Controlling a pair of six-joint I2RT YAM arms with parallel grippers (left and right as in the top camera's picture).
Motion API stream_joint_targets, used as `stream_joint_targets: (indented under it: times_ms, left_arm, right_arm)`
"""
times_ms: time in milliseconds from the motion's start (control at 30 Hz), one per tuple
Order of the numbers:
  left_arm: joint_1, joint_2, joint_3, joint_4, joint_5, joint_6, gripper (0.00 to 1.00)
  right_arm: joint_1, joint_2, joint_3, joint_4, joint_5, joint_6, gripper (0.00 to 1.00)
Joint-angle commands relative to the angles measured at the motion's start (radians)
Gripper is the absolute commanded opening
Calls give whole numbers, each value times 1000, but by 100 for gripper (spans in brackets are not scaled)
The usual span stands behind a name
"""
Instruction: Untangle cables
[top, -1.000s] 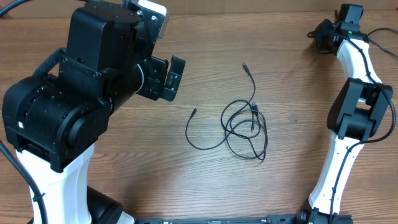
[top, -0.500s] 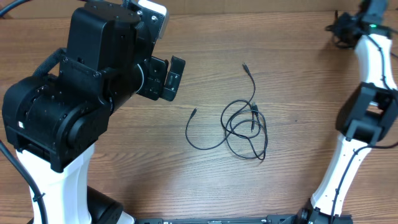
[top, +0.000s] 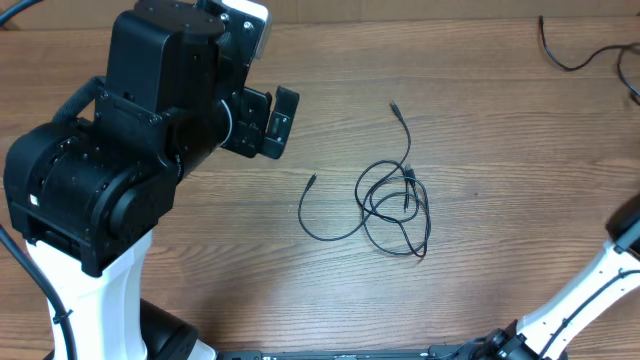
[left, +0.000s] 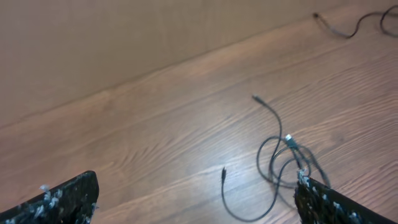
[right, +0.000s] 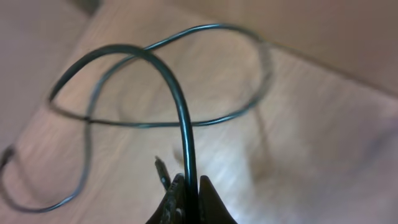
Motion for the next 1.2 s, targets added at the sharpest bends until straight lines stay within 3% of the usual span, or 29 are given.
stream_joint_targets:
  times_ms: [0, 400, 467, 633, 667, 767, 1167]
  left_arm:
    - [-8, -2, 2, 19, 54, 18, 100]
    - [-8, -2, 2, 10, 80, 14, 100]
    - [-8, -2, 2, 10, 79, 15, 100]
    - [-8, -2, 2, 10, 79, 15, 100]
    - [-8, -2, 2, 10, 79, 14, 100]
    - [-8, -2, 2, 6, 80, 15, 100]
    - [-8, -2, 2, 3, 76, 20, 100]
  right_arm:
    - [-11, -16, -47, 11, -1, -35, 4]
    - [-14, -8, -342, 190, 26, -33, 4]
    - [-14, -8, -362, 197, 24, -34, 8]
    - [-13, -19, -323, 165, 19, -34, 4]
    - [-12, -23, -316, 160, 11, -34, 18]
    - [-11, -47, -278, 134, -34, -34, 100]
    - [29, -251, -152, 31, -56, -66, 97]
